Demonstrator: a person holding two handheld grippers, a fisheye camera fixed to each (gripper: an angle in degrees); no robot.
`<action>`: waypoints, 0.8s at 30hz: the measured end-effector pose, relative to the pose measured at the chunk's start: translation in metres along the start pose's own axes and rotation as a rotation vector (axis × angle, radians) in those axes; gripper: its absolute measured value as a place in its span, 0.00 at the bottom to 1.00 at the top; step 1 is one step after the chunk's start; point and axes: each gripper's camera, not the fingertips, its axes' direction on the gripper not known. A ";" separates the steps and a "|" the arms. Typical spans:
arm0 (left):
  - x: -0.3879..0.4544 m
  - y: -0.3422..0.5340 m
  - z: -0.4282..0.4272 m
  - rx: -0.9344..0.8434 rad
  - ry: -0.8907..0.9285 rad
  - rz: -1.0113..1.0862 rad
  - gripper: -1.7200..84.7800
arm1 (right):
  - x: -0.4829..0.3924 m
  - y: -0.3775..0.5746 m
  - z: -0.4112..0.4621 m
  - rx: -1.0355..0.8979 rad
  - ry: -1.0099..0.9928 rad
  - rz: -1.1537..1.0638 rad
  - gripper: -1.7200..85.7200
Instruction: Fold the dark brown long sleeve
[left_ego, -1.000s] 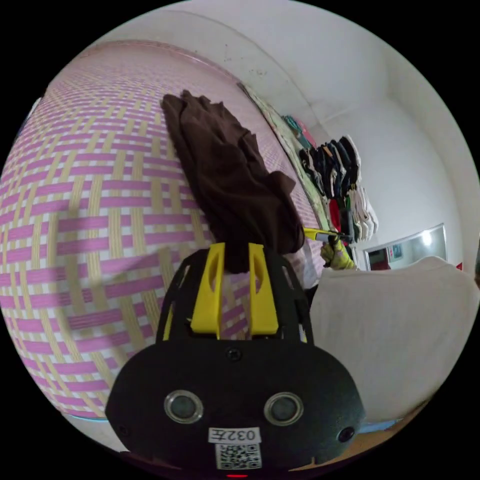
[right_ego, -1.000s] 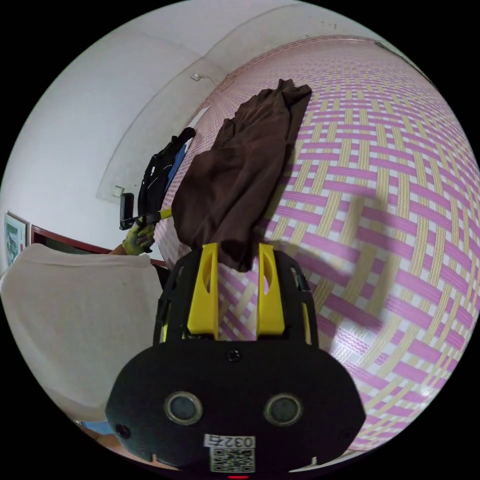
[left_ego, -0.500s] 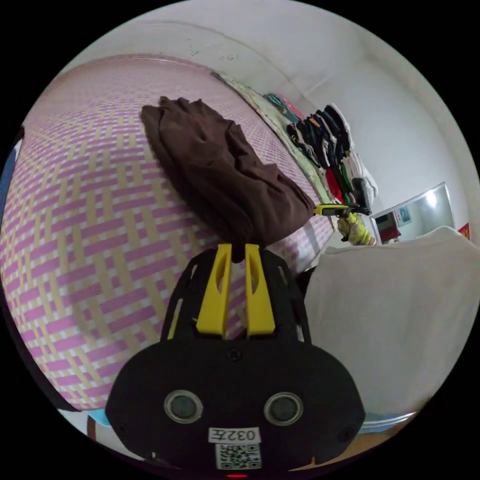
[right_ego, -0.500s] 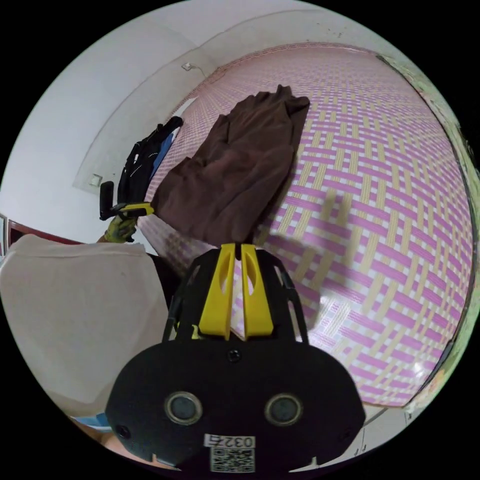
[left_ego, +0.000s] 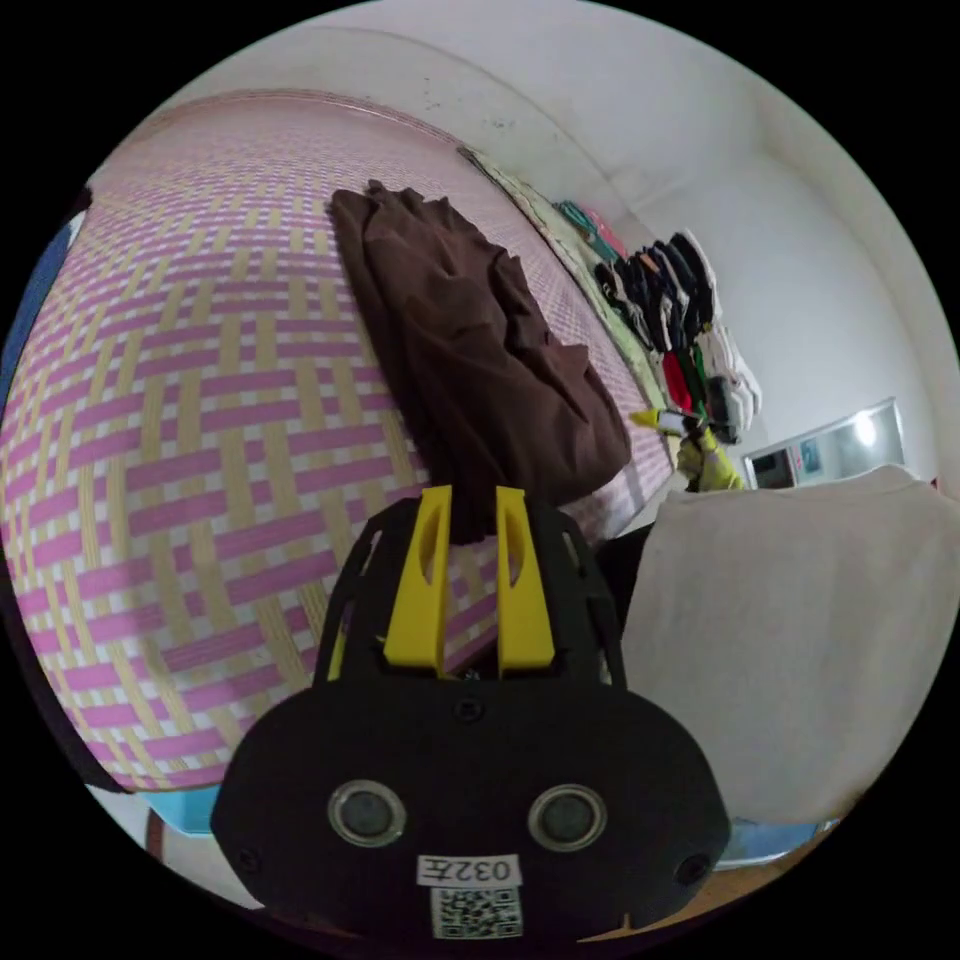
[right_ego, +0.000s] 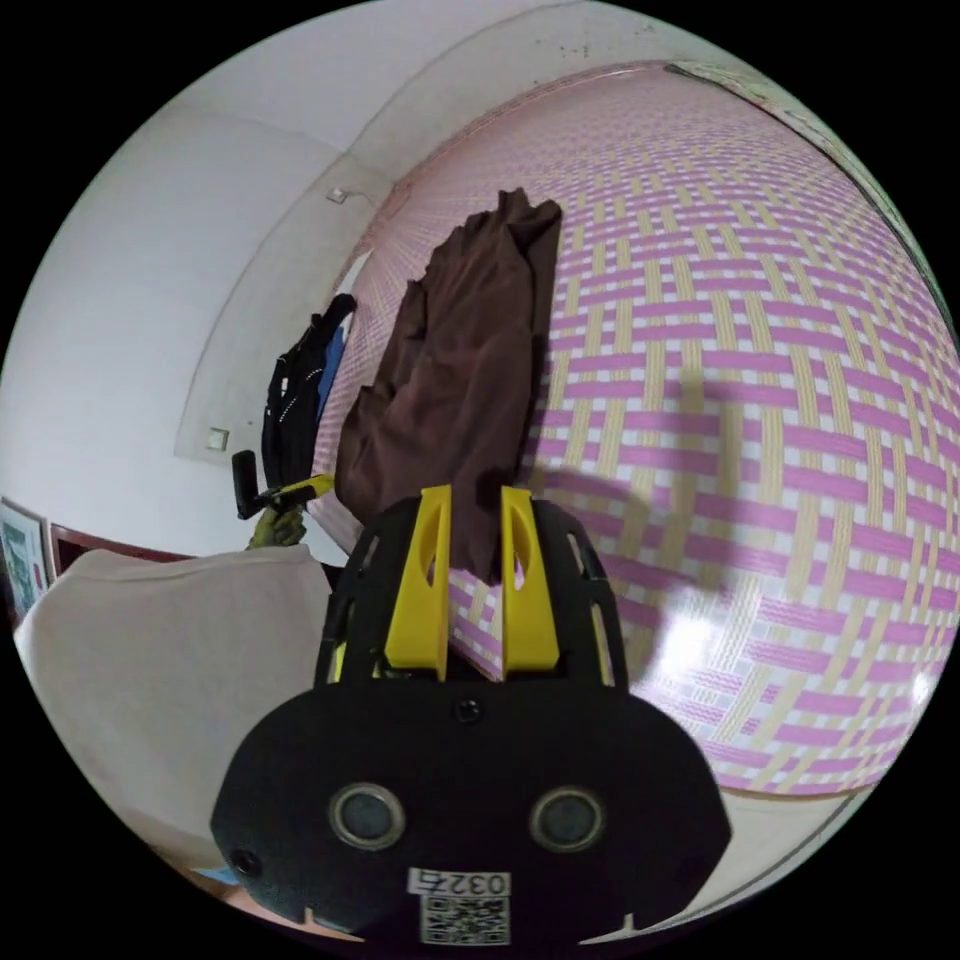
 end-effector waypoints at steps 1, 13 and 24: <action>0.004 -0.005 0.008 -0.030 -0.023 0.043 0.05 | -0.006 -0.009 0.000 0.010 -0.016 -0.028 0.11; -0.048 0.002 -0.018 -0.024 0.064 0.013 0.01 | -0.045 -0.058 0.067 -0.232 0.225 -0.239 0.01; -0.142 -0.018 -0.009 0.062 0.106 -0.261 0.06 | -0.035 -0.093 0.028 -0.108 0.059 -0.230 0.10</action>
